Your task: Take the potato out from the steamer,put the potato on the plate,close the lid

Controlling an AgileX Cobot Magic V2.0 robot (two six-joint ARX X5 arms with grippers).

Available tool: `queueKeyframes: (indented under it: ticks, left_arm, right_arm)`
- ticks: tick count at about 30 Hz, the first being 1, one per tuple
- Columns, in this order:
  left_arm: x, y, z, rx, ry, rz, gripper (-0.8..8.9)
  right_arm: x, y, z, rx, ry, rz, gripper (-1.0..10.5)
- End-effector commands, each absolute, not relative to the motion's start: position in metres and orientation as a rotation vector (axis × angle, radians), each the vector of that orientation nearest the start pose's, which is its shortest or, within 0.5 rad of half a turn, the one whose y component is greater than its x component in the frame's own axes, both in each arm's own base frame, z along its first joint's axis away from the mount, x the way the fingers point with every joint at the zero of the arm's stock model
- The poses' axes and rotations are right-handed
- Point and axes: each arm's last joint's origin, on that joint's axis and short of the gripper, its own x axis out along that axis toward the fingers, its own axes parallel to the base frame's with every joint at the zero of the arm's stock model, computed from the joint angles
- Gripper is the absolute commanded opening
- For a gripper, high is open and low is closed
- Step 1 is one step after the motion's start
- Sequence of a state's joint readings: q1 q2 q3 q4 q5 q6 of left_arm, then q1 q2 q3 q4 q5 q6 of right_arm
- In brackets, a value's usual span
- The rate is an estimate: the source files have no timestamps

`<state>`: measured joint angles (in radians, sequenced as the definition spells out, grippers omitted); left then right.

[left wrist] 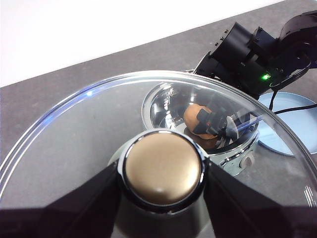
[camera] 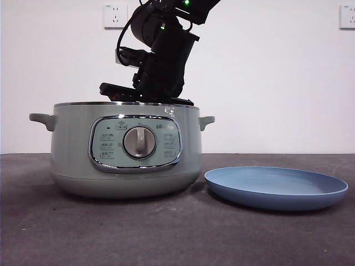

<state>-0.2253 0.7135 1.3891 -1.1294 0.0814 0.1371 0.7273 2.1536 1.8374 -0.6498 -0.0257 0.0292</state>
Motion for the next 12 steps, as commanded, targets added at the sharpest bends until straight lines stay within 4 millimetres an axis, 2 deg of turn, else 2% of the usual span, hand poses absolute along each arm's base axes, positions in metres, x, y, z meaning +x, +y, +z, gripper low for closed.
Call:
queueKeyframes:
  ticks: [1,6,12]
  left_arm:
    - [0.055,-0.015,0.444,0.158,0.351,-0.33,-0.09]
    - [0.057,-0.016,0.445,0.151,0.333,-0.361,-0.09]
    - [0.063,-0.018,0.446,0.147,0.331,-0.383,-0.09]
  right_arm:
    - [0.348,0.31,0.246,-0.299,0.886,0.684,-0.2]
    - [0.331,0.294,0.301,-0.284,0.771,0.703,-0.2]
    - [0.304,0.252,0.367,-0.256,0.679,0.681,-0.2]
